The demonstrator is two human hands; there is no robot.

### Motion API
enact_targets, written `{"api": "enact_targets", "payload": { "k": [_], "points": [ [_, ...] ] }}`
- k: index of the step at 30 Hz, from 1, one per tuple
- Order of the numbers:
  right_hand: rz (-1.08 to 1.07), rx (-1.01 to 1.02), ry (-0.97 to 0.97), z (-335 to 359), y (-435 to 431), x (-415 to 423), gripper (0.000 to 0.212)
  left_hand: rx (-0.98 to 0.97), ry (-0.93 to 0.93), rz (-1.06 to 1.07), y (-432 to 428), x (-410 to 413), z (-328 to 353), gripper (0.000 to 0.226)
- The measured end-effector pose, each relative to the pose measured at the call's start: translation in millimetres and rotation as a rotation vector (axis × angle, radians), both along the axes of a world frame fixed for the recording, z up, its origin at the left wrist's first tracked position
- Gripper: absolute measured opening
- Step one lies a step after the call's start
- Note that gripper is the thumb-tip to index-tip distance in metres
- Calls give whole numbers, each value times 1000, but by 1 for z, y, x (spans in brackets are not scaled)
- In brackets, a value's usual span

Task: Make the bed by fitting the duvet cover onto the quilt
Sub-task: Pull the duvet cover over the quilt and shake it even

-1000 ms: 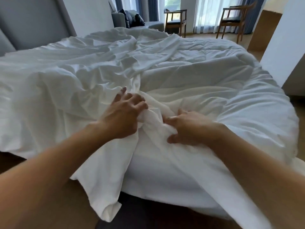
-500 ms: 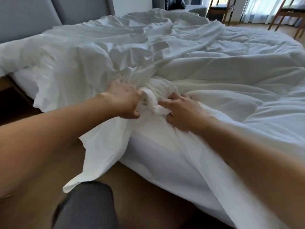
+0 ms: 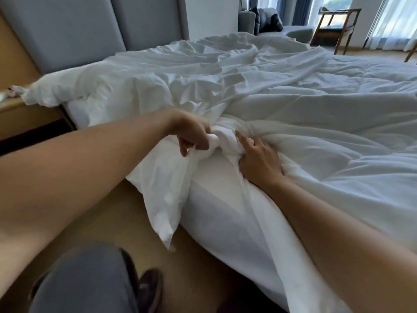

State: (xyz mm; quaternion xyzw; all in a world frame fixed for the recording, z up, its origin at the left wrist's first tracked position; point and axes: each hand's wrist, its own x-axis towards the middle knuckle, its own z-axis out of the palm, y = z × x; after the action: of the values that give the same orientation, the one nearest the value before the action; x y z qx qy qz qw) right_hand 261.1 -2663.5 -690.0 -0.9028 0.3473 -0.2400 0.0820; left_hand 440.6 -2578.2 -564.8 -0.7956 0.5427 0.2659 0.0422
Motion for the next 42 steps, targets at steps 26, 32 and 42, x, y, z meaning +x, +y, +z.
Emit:
{"api": "enact_targets", "payload": {
  "k": [26, 32, 42],
  "points": [
    [414, 1137, -186, 124, -44, 90, 26, 84, 431, -246, -84, 105, 81, 32],
    [273, 1493, -279, 114, -82, 100, 20, 578, 412, -414, -157, 129, 70, 42],
    [-178, 1805, -554, 121, -69, 98, 30, 894, 823, -279, -176, 130, 56, 17]
  ]
}}
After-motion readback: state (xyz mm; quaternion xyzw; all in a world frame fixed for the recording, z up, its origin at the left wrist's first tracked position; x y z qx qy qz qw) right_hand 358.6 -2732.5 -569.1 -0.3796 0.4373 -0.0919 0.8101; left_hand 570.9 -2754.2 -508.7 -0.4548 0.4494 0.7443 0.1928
